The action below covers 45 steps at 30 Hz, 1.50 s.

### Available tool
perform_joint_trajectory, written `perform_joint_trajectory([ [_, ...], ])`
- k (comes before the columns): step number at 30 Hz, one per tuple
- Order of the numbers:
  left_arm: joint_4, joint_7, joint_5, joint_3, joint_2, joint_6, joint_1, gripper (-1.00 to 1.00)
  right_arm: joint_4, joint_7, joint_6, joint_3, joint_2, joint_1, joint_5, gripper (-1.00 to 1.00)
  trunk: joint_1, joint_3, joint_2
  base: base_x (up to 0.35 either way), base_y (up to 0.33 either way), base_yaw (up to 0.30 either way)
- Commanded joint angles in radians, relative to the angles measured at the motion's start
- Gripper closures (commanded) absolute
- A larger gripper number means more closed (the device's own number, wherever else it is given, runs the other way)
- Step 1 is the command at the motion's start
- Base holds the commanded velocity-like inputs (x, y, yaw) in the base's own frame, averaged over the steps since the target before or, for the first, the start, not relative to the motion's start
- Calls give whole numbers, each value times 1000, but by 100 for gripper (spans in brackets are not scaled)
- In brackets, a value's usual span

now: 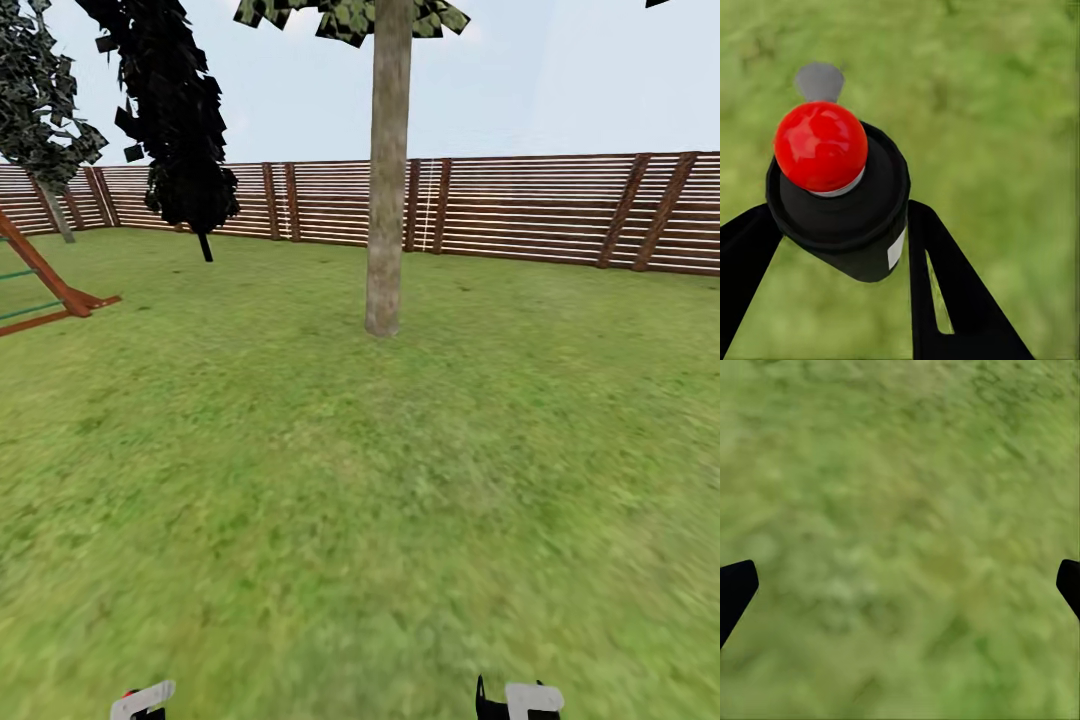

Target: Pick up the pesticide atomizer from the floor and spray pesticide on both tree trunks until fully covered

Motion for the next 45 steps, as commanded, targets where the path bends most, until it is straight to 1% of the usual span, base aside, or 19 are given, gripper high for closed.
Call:
perform_joint_trajectory([
  [1, 1, 2, -11, 7, 0, -4, -1, 100, 1, -6, -1, -6, 0, -1, 10, -100, 0, -1, 0, 338, 0, 0],
  [45, 1, 2, -11, 7, 0, -4, -1, 100, 1, -7, -1, -6, 0, -1, 10, -100, 0, -1, 0, 338, 0, 0],
])
